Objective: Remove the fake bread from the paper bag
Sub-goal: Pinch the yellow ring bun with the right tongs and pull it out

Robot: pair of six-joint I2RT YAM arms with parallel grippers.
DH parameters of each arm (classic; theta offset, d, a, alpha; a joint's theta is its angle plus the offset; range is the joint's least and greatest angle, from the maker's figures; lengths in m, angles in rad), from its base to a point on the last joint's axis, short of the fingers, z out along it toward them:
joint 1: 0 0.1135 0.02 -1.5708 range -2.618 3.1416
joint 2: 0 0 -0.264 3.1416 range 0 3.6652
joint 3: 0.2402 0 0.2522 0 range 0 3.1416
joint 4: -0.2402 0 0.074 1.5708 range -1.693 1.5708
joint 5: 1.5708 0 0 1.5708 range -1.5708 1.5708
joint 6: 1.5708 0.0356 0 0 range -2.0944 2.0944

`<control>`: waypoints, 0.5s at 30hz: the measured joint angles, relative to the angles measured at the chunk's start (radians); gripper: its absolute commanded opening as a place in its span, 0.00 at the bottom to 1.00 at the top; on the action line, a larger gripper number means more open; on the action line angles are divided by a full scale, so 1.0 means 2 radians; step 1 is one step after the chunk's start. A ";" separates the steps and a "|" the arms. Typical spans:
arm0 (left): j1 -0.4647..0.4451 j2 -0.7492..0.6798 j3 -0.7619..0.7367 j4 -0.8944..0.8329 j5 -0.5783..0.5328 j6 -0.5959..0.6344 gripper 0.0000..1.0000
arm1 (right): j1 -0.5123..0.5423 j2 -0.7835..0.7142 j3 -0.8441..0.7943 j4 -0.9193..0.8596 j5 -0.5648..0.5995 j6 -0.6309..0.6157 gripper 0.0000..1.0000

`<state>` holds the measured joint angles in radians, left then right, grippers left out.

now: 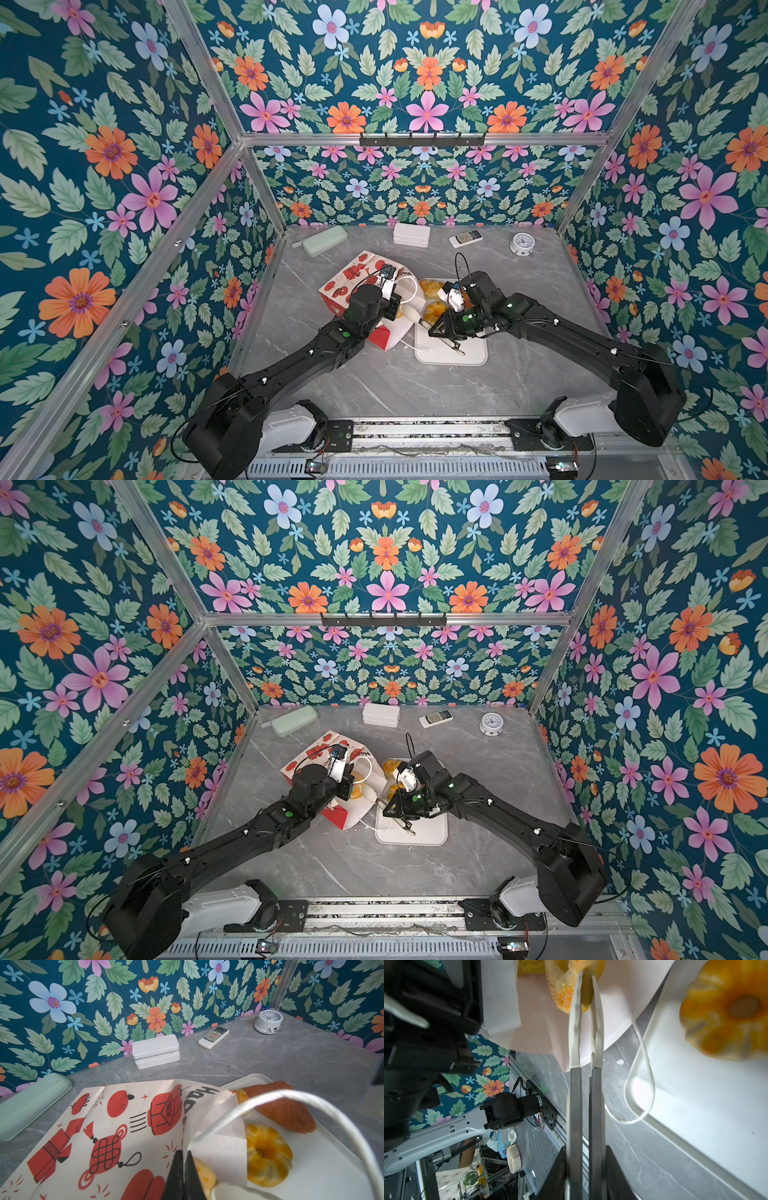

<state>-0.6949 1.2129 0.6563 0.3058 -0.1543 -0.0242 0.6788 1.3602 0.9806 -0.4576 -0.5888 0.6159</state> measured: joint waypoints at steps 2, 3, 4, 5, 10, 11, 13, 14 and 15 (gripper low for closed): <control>0.000 0.004 0.001 0.004 -0.007 0.000 0.04 | 0.000 -0.016 -0.007 -0.016 0.005 -0.006 0.11; 0.000 0.006 0.001 0.006 -0.012 -0.002 0.04 | 0.000 -0.026 -0.011 -0.024 0.008 -0.009 0.11; 0.000 0.008 0.001 0.008 -0.016 -0.002 0.04 | 0.000 -0.035 -0.015 -0.030 0.010 -0.009 0.11; 0.000 0.010 0.002 0.009 -0.019 -0.002 0.04 | 0.000 -0.046 -0.020 -0.036 0.012 -0.010 0.11; 0.000 0.021 0.007 0.018 -0.035 -0.004 0.05 | 0.000 -0.105 -0.038 -0.072 0.030 -0.010 0.11; 0.000 0.024 0.008 0.019 -0.037 -0.004 0.04 | 0.000 -0.116 -0.040 -0.079 0.035 -0.010 0.11; 0.000 0.028 0.010 0.020 -0.041 -0.004 0.04 | 0.000 -0.138 -0.045 -0.092 0.042 -0.010 0.11; 0.000 0.031 0.011 0.020 -0.042 -0.004 0.04 | 0.000 -0.148 -0.048 -0.099 0.047 -0.010 0.11; 0.000 0.032 0.013 0.019 -0.043 -0.004 0.04 | 0.000 -0.159 -0.051 -0.107 0.051 -0.009 0.11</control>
<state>-0.6949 1.2778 0.6815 0.3447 -0.2409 -0.0322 0.6788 1.0412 0.8780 -0.6716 -0.4858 0.5972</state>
